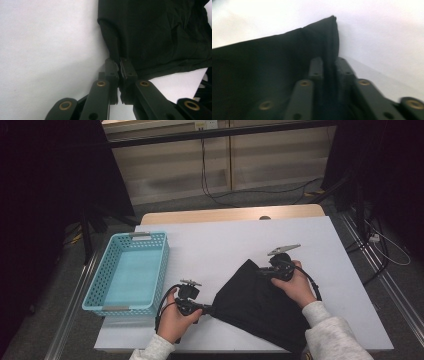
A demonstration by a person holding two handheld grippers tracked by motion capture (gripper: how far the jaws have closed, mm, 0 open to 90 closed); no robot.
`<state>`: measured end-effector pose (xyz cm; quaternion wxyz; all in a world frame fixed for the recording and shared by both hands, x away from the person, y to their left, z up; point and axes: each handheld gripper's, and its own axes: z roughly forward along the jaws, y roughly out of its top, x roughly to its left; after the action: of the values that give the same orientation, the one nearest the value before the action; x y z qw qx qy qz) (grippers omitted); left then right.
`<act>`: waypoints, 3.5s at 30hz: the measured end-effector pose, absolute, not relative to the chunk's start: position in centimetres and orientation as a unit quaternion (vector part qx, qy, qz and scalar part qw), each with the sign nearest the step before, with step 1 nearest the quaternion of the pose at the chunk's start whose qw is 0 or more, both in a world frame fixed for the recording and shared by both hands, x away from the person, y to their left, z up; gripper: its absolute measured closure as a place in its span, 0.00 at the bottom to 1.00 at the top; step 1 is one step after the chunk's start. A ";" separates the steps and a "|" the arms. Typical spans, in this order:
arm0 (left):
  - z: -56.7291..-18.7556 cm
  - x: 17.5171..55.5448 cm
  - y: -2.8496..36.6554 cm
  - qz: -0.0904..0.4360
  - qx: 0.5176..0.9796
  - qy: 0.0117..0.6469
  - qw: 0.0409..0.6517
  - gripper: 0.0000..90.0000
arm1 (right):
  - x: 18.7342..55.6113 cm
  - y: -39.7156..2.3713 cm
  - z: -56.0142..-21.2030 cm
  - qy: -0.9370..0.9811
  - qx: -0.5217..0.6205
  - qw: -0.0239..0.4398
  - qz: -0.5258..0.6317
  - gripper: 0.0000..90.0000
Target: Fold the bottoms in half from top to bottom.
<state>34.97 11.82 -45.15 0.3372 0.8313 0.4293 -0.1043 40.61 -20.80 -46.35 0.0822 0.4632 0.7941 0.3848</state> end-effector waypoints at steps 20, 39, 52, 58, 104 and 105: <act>-40.1 42.2 13.3 -0.037 0.801 0.477 0.360 0.97 | 42.6 -21.4 -43.5 0.748 0.480 0.140 0.437 0.96; -42.6 42.2 11.7 0.018 0.808 0.448 0.382 0.29 | 37.3 -23.8 -42.9 0.756 0.478 0.184 0.409 0.62; -43.9 40.3 12.1 0.032 0.820 0.418 0.390 0.23 | 33.4 -25.4 -44.9 0.750 0.502 0.182 0.390 0.67; -44.1 40.3 12.0 0.030 0.822 0.415 0.389 0.23 | 34.0 -25.4 -46.2 0.753 0.508 0.173 0.380 0.67; -44.3 40.5 12.5 0.040 0.820 0.420 0.387 0.22 | 32.4 -26.9 -45.1 0.733 0.524 0.197 0.385 0.49; -44.3 40.5 12.4 0.043 0.818 0.421 0.389 0.22 | 32.5 -26.9 -45.5 0.736 0.526 0.197 0.378 0.47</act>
<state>40.54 12.44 -44.28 0.3890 0.8183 0.4209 0.0433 32.54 -26.93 -45.49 0.1970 0.5260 0.7357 0.3784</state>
